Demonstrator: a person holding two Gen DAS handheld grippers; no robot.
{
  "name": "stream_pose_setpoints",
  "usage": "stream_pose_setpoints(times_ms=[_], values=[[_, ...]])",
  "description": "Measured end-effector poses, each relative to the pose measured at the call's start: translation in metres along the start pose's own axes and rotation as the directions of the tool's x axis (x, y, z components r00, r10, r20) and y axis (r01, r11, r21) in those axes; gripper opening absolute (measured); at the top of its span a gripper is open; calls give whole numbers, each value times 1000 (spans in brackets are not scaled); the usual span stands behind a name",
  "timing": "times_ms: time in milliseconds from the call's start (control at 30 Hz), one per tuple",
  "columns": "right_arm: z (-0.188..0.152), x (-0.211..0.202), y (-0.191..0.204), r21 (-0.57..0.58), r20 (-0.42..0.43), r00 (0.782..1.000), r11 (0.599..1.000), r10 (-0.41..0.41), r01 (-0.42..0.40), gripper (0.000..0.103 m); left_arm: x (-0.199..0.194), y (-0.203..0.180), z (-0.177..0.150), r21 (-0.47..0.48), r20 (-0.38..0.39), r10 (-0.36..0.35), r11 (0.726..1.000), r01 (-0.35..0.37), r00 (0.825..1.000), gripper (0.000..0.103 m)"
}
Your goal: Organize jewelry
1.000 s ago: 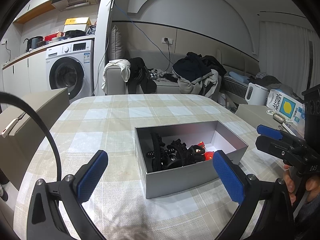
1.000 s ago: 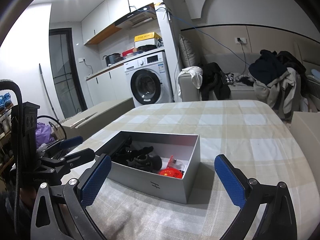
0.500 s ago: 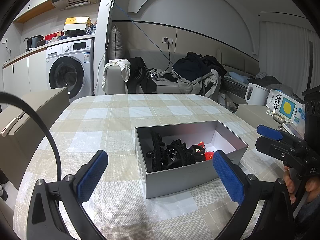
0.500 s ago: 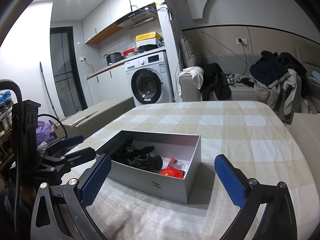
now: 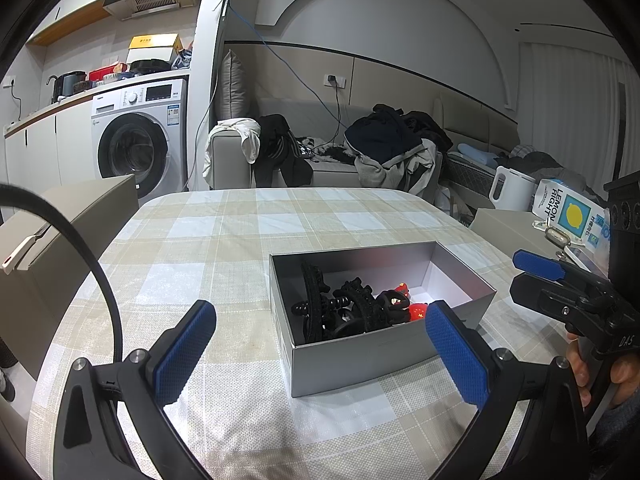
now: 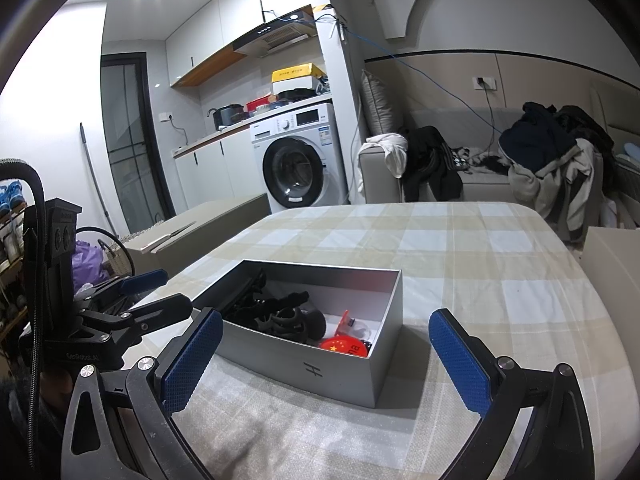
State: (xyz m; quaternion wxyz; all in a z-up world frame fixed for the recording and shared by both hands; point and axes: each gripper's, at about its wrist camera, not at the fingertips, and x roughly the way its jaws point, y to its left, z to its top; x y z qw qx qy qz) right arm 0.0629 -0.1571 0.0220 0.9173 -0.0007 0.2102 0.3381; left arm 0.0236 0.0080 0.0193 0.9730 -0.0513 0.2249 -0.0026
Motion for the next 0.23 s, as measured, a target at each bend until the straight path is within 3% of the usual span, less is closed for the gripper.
stream_pose_setpoints(times_ms=[233], values=[[0, 0, 1, -4, -1, 1000, 1000, -1, 1, 103, 0, 0, 0, 1, 2, -1, 1000, 1, 1000, 102]])
